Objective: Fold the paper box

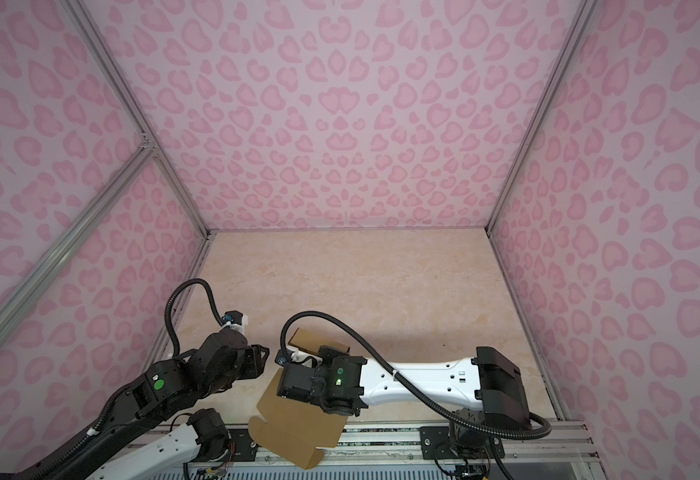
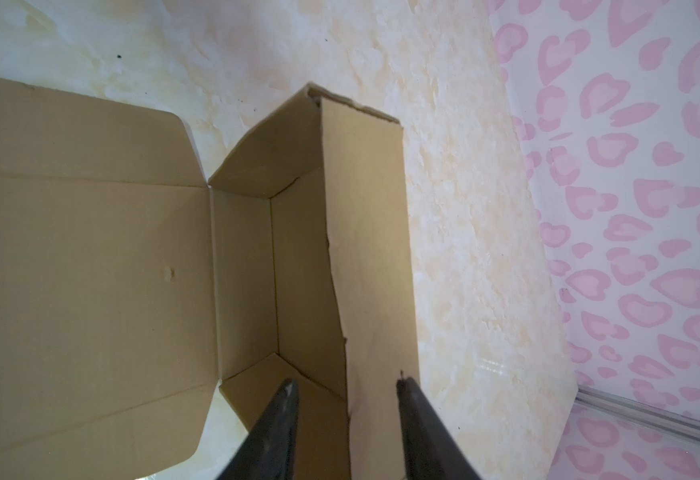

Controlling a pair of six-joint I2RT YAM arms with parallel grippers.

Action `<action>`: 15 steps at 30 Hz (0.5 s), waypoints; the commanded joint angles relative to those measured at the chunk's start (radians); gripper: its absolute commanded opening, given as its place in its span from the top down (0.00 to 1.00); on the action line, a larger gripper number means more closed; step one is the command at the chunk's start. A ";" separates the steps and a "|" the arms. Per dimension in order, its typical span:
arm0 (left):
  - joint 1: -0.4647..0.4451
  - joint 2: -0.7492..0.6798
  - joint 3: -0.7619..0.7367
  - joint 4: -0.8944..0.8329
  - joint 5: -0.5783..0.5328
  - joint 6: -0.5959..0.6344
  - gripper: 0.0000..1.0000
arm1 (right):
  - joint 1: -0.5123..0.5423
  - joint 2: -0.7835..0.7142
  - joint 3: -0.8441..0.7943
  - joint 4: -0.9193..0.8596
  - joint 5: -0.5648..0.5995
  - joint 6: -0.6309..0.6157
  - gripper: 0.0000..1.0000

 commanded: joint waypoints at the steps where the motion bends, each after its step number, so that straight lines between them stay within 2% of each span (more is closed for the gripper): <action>1: 0.000 0.001 0.000 -0.005 -0.017 0.000 0.51 | -0.013 0.006 -0.014 0.018 0.015 -0.005 0.64; 15: 0.001 0.010 0.001 -0.004 -0.016 0.001 0.52 | -0.083 -0.012 -0.058 0.051 -0.046 0.007 0.90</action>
